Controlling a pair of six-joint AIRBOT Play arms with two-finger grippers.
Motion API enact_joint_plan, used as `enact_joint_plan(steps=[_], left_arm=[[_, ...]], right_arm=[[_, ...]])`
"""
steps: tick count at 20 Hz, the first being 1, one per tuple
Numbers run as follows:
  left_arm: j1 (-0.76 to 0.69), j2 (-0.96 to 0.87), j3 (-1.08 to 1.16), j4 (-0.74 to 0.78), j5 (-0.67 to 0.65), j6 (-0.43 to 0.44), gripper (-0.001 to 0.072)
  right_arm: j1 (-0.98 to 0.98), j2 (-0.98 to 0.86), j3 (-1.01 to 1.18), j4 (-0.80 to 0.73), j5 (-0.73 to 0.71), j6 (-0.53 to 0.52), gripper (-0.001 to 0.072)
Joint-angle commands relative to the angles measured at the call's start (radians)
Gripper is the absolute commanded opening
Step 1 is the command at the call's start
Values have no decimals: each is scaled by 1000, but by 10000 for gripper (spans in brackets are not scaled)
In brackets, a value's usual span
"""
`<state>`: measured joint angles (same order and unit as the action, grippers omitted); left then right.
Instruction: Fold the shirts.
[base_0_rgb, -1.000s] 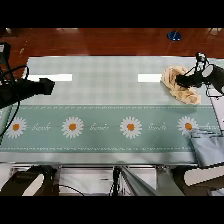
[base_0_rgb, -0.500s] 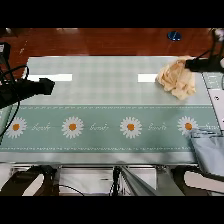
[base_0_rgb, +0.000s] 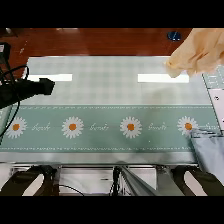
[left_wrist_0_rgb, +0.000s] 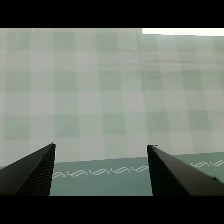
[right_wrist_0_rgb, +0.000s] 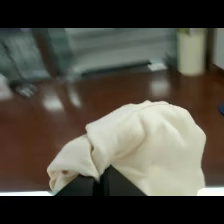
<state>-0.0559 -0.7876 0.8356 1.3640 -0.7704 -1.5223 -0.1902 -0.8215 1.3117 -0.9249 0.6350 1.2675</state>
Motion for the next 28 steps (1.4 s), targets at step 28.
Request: enact_joint_plan(steps=[28], left_arm=[[-1,-1,0,-344,-1,21,683]], right_arm=[[577,-438,-1,131,334,-8,23]])
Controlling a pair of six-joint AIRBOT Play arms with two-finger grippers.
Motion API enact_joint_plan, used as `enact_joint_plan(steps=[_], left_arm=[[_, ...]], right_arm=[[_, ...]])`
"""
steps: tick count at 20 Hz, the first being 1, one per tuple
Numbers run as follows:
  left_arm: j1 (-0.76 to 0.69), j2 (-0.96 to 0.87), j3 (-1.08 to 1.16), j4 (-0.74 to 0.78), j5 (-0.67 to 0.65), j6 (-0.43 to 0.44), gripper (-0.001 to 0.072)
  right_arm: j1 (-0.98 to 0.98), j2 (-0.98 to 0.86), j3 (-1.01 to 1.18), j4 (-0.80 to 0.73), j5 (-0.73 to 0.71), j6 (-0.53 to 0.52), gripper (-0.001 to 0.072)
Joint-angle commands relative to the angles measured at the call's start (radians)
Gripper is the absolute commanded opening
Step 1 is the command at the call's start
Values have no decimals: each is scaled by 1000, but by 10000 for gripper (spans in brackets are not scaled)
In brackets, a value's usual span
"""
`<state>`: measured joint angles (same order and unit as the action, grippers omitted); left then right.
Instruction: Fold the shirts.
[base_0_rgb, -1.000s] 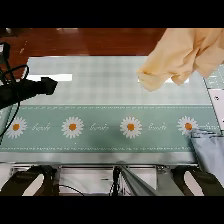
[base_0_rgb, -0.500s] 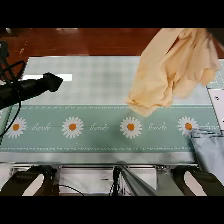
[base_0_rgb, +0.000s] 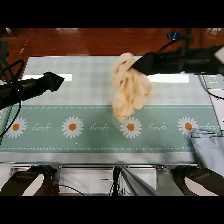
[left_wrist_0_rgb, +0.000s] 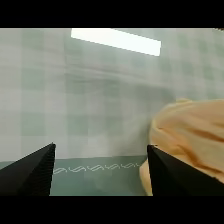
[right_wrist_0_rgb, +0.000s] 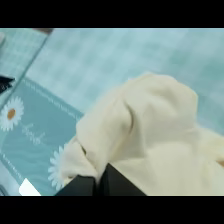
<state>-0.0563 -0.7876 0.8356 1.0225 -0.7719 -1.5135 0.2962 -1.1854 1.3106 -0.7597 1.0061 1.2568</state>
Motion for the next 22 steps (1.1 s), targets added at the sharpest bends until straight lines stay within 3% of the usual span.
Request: enact_joint_plan(steps=[1,3,8,11,12,13,14,17,18,19,22], left_arm=[[0,-1,0,-3,0,13,682],[0,-1,0,-3,0,13,683],[-2,-1,0,-4,-33,13,683],[-51,-1,0,-7,-40,46,683],[-82,-4,0,-7,-40,53,683],[-114,-10,0,-7,-40,55,683],[-147,-20,0,-6,-39,55,684],[-216,-69,0,-5,-4,92,701],[-217,-88,0,3,16,144,701],[-206,-105,2,45,21,179,701],[-103,-159,1,102,-86,156,700]], right_arm=[[99,-87,0,-40,-49,3,23],[99,-110,0,-106,-78,35,23],[97,-161,0,-539,2,216,24],[98,-196,0,-593,82,217,28],[98,-209,0,-584,96,216,87],[98,-222,0,-574,104,216,263],[98,-231,0,-570,106,214,353],[97,-198,1,-612,117,209,381],[97,-164,2,-650,133,210,450],[97,-125,1,-715,161,210,468],[77,0,1,-1023,292,210,496]])
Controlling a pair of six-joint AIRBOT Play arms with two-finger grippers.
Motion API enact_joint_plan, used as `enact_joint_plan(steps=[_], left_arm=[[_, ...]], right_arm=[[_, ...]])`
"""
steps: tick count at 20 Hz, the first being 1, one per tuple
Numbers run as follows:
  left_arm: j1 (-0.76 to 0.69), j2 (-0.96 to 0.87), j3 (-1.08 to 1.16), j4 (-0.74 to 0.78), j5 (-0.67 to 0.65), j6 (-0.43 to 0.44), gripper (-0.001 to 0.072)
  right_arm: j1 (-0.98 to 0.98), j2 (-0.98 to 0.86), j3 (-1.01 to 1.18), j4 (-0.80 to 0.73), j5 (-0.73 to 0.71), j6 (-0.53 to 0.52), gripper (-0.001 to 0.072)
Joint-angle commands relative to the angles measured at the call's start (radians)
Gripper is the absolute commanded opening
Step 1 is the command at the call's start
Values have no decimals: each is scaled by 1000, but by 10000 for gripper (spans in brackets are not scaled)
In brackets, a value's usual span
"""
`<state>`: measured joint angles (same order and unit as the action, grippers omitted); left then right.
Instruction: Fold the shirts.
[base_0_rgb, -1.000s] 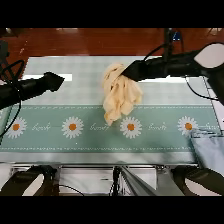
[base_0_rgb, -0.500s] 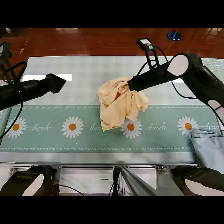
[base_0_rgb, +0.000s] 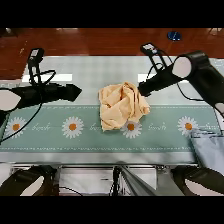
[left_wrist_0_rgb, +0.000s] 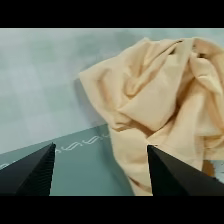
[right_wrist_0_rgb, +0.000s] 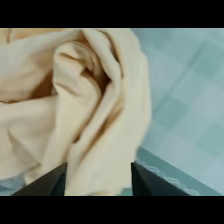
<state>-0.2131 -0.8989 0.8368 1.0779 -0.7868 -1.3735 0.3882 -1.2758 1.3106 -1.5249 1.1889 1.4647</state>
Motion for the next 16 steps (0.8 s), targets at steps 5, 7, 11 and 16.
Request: enact_joint_plan(steps=[5,7,11,16], left_arm=[[174,-237,-3,-322,-304,206,702],[169,-336,-3,-538,-319,288,703],[159,-538,0,-738,-332,333,703],[151,-682,0,-739,-418,341,698]], right_arm=[[-273,163,-1,-118,151,-14,538],[-393,163,-15,79,144,-45,545],[-527,163,-42,242,150,-93,545],[-557,163,-62,241,133,-103,545]])
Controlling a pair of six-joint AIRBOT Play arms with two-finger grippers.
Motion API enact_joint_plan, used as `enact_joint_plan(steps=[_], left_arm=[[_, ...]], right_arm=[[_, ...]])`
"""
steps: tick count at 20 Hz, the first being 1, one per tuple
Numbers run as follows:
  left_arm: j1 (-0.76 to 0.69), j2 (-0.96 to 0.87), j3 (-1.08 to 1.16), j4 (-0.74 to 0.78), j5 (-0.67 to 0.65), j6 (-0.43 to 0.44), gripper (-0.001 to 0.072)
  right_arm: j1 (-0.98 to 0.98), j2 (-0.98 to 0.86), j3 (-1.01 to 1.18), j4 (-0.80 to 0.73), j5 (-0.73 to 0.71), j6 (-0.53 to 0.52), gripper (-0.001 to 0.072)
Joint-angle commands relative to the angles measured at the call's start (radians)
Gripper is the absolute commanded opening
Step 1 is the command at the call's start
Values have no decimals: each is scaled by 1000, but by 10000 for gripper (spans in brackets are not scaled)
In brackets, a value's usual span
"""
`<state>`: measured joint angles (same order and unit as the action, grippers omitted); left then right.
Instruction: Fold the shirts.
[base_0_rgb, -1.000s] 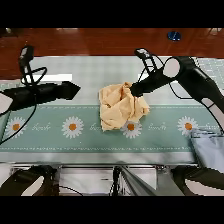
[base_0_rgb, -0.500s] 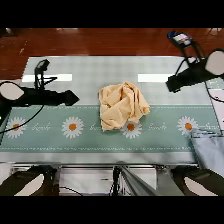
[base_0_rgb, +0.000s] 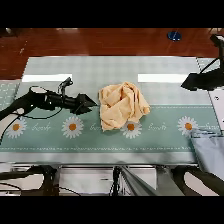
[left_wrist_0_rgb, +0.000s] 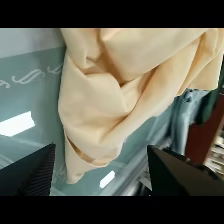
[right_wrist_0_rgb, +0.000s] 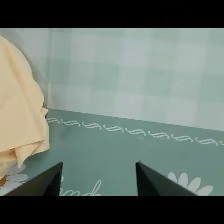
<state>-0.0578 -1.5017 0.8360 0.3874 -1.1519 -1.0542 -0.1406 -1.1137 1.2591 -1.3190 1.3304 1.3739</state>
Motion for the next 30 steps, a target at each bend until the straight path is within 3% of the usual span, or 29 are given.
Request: enact_joint_plan(steps=[1,8,10,12,14,19,20,22,24,27,30], left_arm=[[-11,-87,1,-49,-50,22,683],[-133,-114,67,-48,64,-26,676],[-163,-165,113,-48,56,-59,598],[-187,-219,159,-48,28,-95,597],[-204,-263,202,-48,-6,-128,490],[-236,-310,295,-48,-69,-216,458],[-238,-319,309,-48,-90,-216,426],[-238,-332,324,-48,-117,-211,160],[-238,-333,326,-48,-117,-185,24],[-236,-331,326,-48,-149,-139,22],[-237,-322,326,-48,-188,-98,22]], right_arm=[[-28,1,-18,35,-19,-12,544],[-28,1,-79,56,-40,-9,544],[-28,1,-80,75,-39,-9,543],[-28,1,-80,84,-40,-10,543],[-28,1,-80,84,-40,-10,543],[-28,1,-80,84,-40,-14,542],[-28,1,-80,84,-40,-15,542],[-28,1,-80,84,-40,-16,541],[-28,1,-80,85,-38,-17,531],[-28,1,-81,113,-30,-27,527],[-28,-4,-120,311,-31,-156,542]])
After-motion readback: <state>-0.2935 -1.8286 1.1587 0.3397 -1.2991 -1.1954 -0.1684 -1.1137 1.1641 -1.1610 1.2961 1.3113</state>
